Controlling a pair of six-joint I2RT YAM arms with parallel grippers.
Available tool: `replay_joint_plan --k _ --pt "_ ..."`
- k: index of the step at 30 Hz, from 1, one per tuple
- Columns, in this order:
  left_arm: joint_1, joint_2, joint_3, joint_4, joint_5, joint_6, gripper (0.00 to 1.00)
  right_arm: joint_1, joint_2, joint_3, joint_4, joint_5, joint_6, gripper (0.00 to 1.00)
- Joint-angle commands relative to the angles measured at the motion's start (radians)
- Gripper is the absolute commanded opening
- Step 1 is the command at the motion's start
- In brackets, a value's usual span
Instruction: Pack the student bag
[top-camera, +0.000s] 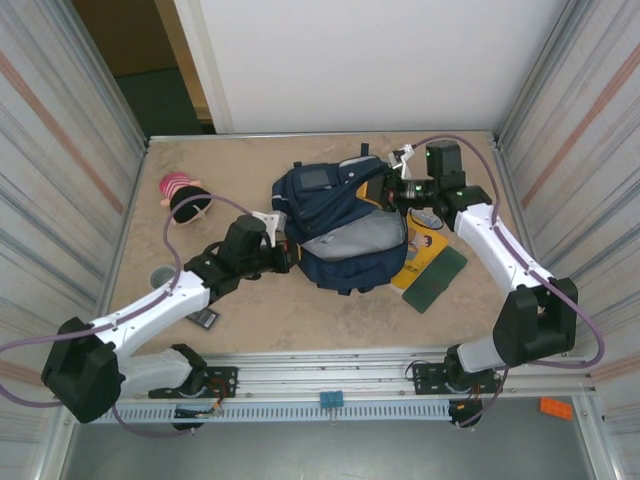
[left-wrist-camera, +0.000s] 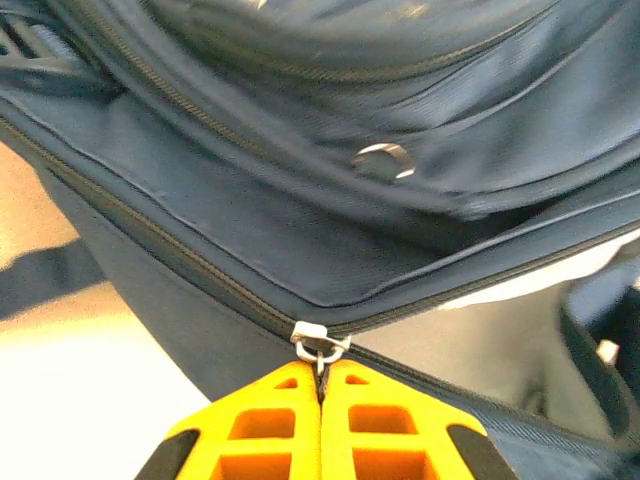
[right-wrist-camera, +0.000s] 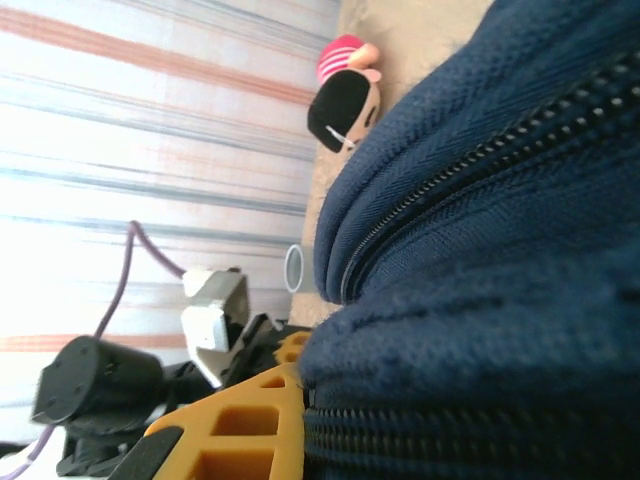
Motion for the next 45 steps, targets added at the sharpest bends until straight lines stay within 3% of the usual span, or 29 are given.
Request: replay_joint_plan --k 1,4,5,11,12,16,18,21,27,35,41,45 --pt "0.011 0.026 0.010 0.015 -0.004 0.051 0.00 -0.016 0.006 0.055 -0.036 -0.052 -0.061 0.17" --pt "0.003 0.054 0.030 0.084 0.075 0.023 0.00 0.004 -0.031 -0.071 0.122 0.035 0.112 0.49" --pt "-0.002 0.061 0.031 0.110 0.091 0.008 0.00 0.018 -0.050 -0.129 0.184 0.073 0.174 0.54" --pt "-0.036 0.080 0.054 0.181 0.115 -0.038 0.00 0.168 -0.141 -0.325 0.346 0.355 0.342 0.59" --pt "-0.041 0.083 0.058 0.184 0.119 -0.040 0.00 0.183 -0.150 -0.340 0.347 0.398 0.352 0.56" --pt "-0.043 0.083 0.071 0.101 0.055 -0.023 0.00 0.190 -0.167 -0.333 0.303 0.441 0.316 0.23" --pt "-0.037 0.079 0.073 0.052 0.010 0.007 0.00 0.162 -0.165 -0.286 0.252 0.386 0.257 0.11" --pt "0.001 0.074 0.055 0.020 -0.023 0.041 0.00 0.112 -0.159 -0.191 0.145 0.259 0.140 0.02" --pt "0.107 0.102 0.042 0.051 -0.018 0.127 0.00 0.044 -0.107 0.061 -0.089 0.015 -0.099 0.01" --pt "0.217 0.241 0.080 0.173 -0.077 0.177 0.00 0.016 -0.059 0.246 -0.124 -0.235 -0.164 0.00" --pt "0.258 0.374 0.132 0.276 -0.032 0.195 0.00 0.019 -0.041 0.307 -0.128 -0.303 -0.193 0.00" --pt "0.265 0.406 0.154 0.300 -0.050 0.176 0.13 0.023 -0.030 0.311 -0.121 -0.253 -0.195 0.00"
